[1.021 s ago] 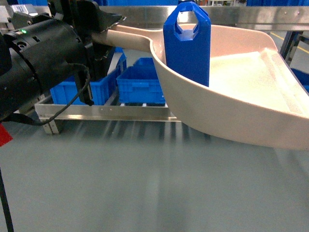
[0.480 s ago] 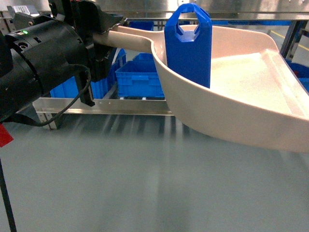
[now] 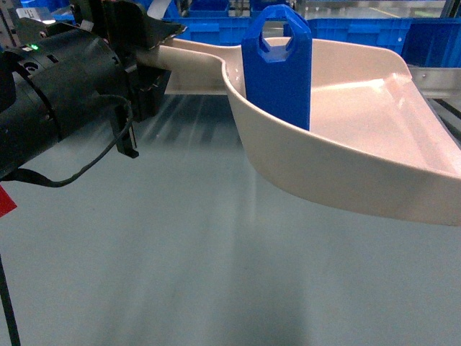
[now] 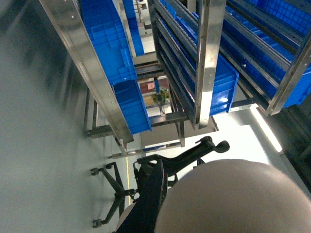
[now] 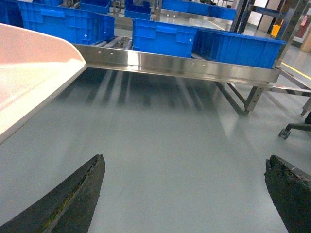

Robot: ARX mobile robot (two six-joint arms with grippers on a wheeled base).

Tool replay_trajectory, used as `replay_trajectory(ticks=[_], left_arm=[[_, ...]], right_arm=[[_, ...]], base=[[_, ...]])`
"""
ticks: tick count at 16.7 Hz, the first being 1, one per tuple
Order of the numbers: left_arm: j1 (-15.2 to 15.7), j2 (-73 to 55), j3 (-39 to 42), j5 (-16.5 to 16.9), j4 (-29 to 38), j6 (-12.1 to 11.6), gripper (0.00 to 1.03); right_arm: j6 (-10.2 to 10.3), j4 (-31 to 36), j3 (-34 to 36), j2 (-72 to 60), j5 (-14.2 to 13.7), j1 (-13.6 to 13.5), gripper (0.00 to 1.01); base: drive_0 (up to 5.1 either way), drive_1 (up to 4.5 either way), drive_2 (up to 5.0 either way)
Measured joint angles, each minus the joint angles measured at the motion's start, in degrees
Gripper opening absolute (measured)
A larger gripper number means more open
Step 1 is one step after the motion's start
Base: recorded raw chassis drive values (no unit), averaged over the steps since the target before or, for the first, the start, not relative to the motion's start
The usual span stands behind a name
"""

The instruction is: Place part in tray to right shelf

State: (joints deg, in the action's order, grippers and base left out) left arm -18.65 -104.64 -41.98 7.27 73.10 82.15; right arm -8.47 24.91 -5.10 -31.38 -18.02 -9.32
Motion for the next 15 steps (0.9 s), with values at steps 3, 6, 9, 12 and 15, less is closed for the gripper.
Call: replay_trajectory(ticks=[3,6,9,12,15], left_arm=[[0.00,0.00,0.00,0.00,0.04,0.00,0.13],[0.02,0.00,0.00,-0.02,0.26,0.02,0.13],[0.02,0.00,0.00,-0.15,0.22,0.00,0.13],[0.00,0.00,0.00,0.00,0.22,0.00,0.13],[0.00,0.00,0.00,-0.02,0.17,0.00,0.13]], right_arm=[[0.00,0.00,0.00,0.00,0.00,0.00,0.98],[0.00,0.17,-0.02,0.02,0.00,0.00,0.98],[0.00,0.11,-0.02,0.04,0.00,-0.02,0.98],[0.00,0.11,-0.02,0.02,0.00,0.00,0.98],[0.00,0.11,-0.02,0.02,0.00,-0.02,0.98]], base=[[0.0,0.00,0.0],[3.3,1.64,-4.9],[3.0,1.89,-5.0],[2.8,2.01,-5.1],[2.6,2.05,-5.1]])
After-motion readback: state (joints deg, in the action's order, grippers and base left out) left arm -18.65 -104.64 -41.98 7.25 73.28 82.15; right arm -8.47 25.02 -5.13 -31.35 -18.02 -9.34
